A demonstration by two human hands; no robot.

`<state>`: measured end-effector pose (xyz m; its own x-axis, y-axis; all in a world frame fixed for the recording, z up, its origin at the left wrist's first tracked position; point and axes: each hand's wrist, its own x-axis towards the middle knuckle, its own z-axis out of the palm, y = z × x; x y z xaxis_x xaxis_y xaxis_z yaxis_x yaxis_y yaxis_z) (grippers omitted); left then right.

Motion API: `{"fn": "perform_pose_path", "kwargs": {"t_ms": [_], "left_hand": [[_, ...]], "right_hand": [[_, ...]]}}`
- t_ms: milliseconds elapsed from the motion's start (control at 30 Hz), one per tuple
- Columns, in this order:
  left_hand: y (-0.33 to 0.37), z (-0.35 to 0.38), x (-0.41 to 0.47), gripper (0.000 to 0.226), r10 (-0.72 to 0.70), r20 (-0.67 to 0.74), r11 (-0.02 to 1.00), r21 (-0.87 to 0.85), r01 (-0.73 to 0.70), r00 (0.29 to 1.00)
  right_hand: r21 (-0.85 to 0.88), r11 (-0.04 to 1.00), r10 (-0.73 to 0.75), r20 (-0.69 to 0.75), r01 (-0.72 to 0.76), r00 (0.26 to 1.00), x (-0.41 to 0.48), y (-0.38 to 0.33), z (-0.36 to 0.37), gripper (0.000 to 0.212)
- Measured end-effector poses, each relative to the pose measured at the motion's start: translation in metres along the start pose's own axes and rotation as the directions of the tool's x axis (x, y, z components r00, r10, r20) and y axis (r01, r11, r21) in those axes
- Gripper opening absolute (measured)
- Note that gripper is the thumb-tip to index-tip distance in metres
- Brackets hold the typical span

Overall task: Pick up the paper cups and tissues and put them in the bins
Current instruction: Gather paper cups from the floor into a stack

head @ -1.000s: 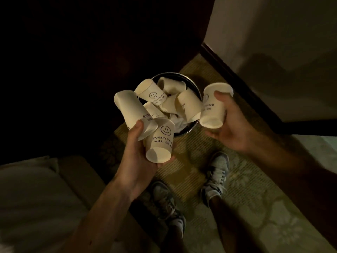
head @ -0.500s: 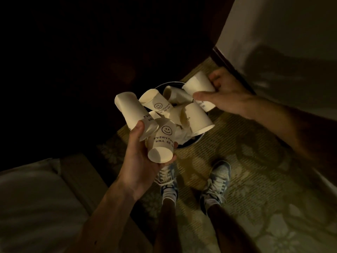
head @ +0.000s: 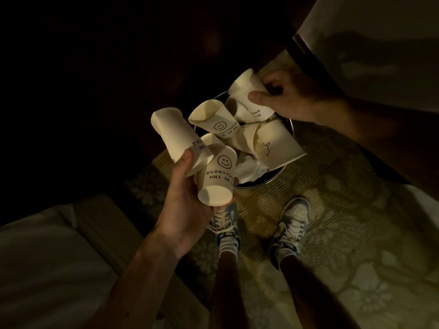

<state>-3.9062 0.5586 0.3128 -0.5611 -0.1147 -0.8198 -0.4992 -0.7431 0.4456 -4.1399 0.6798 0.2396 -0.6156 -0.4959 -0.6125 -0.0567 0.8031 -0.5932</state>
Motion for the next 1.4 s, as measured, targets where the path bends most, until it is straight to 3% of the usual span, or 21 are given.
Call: {"fn": "perform_pose_path", "kwargs": {"t_ms": [67,167,233,300,333,400,500,633,733,833,967,1067,1167,1200,1300,1400], "left_hand": [[0.002,-0.002,0.001,0.058,-0.014,-0.004,1.0,-0.001,0.014,1.0],[0.006,-0.002,0.001,0.085,-0.001,0.019,1.0,0.026,0.0,1.0],[0.007,-0.001,0.0,0.093,0.008,0.074,0.999,0.05,-0.012,0.997],[0.006,0.001,-0.001,0.088,-0.009,0.115,0.998,0.063,0.002,0.993],[0.004,0.001,-0.001,0.086,-0.019,0.133,0.997,0.073,0.009,0.991],[-0.001,0.001,-0.002,0.081,-0.055,0.181,0.993,0.116,0.035,0.982],[-0.004,-0.004,-0.006,0.07,-0.127,0.216,0.984,0.15,0.095,0.968],[-0.004,-0.007,-0.007,0.091,-0.18,0.205,0.982,0.092,0.164,0.962],[-0.002,-0.009,-0.004,0.083,-0.131,0.155,0.988,0.105,0.116,0.979],[0.003,-0.015,0.0,0.082,-0.117,0.015,0.989,0.094,0.115,0.993],[0.003,-0.027,-0.001,0.072,-0.168,-0.071,0.983,0.065,0.173,0.983],[0.001,-0.034,-0.003,0.095,-0.164,-0.093,0.983,0.07,0.171,0.982],[0.0,-0.039,-0.003,0.103,-0.166,-0.096,0.984,0.052,0.172,0.981],[-0.001,-0.04,-0.002,0.101,-0.174,-0.1,0.983,0.043,0.179,0.98],[-0.004,-0.04,0.001,0.073,-0.18,-0.116,0.981,0.048,0.186,0.977],[-0.003,-0.035,0.005,0.057,-0.188,-0.113,0.969,0.144,0.203,0.976]], "right_hand": [[-0.047,0.999,0.002,-0.083,-0.006,0.997,-0.014,-0.004,-0.004,0.058],[-0.002,1.0,-0.029,-0.296,0.03,0.955,-0.056,-0.012,0.001,0.039],[0.157,0.987,0.002,-0.261,0.04,0.965,-0.093,-0.018,0.014,0.026],[0.28,0.955,0.116,-0.059,-0.095,0.992,-0.128,-0.025,0.032,0.026],[0.375,0.899,0.213,0.08,-0.227,0.974,-0.142,-0.029,0.04,0.031],[0.563,0.684,0.326,0.332,-0.464,0.885,-0.16,-0.035,0.057,0.033],[0.691,0.425,0.384,0.448,-0.585,0.807,-0.173,-0.043,0.079,0.017],[0.708,0.26,0.438,0.52,-0.657,0.733,-0.179,-0.043,0.101,0.035],[0.753,0.073,0.431,0.567,-0.654,0.702,-0.173,-0.037,0.106,0.035],[0.785,-0.111,0.379,0.6,-0.609,0.704,-0.16,-0.023,0.107,0.026],[0.829,-0.256,0.433,0.558,-0.497,0.708,-0.134,-0.011,0.114,0.024],[0.864,-0.182,0.464,0.496,-0.469,0.734,-0.12,-0.006,0.122,0.019],[0.877,-0.05,0.522,0.431,-0.477,0.736,-0.113,-0.008,0.13,0.041],[0.881,-0.008,0.559,0.396,-0.473,0.729,-0.112,-0.009,0.133,0.049],[0.822,0.248,0.652,0.25,-0.513,0.716,-0.108,-0.01,0.139,0.061],[0.776,0.362,0.674,0.165,-0.517,0.72,-0.103,-0.008,0.142,0.066]]}}
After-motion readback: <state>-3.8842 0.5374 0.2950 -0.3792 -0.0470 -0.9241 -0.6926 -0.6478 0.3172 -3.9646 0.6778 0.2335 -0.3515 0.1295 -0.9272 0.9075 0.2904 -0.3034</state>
